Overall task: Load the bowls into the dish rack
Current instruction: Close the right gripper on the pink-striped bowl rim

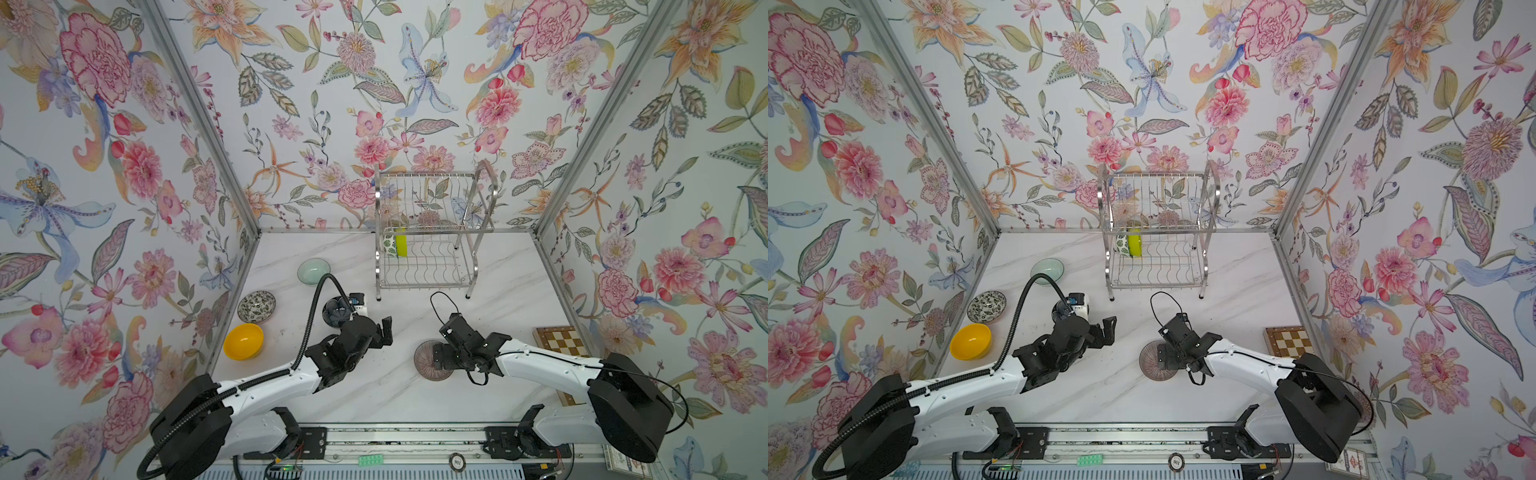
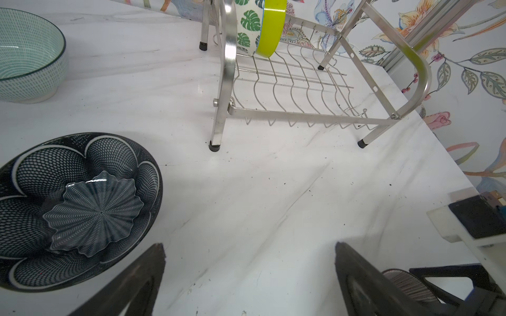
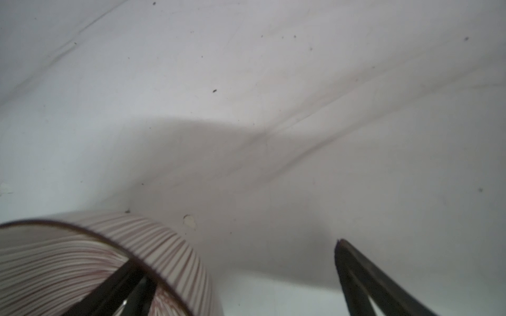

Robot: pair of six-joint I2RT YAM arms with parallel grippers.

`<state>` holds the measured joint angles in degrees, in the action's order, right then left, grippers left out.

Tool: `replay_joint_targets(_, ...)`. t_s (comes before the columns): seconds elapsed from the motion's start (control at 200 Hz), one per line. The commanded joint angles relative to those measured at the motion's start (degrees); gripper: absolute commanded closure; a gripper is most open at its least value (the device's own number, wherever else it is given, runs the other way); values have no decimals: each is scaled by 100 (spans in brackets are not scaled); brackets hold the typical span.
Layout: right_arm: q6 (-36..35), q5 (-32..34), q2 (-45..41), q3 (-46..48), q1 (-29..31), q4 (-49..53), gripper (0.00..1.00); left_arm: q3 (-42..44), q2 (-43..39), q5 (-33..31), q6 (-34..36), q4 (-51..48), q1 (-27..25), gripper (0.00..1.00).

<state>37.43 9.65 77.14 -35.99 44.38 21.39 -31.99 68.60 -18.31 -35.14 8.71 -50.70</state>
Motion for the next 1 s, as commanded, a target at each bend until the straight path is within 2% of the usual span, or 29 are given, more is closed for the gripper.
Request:
replay_joint_targets(0.0,-198,218,76,-173,-262,78,1,-91,-89,-82,96,68,-71,1)
replay_joint_targets(0.475,-692,686,934,-791,-1218,-200,1,-121,-75,70,24,121,-64,1)
replay_joint_targets(0.63,-801,248,1009,-958,-1256,-280,1,-197,-22,82,66,72,-72,1)
replay_joint_targets(0.991,-305,-429,336,-490,-1116,-627,28,-211,243,223,-3,372,-72,1)
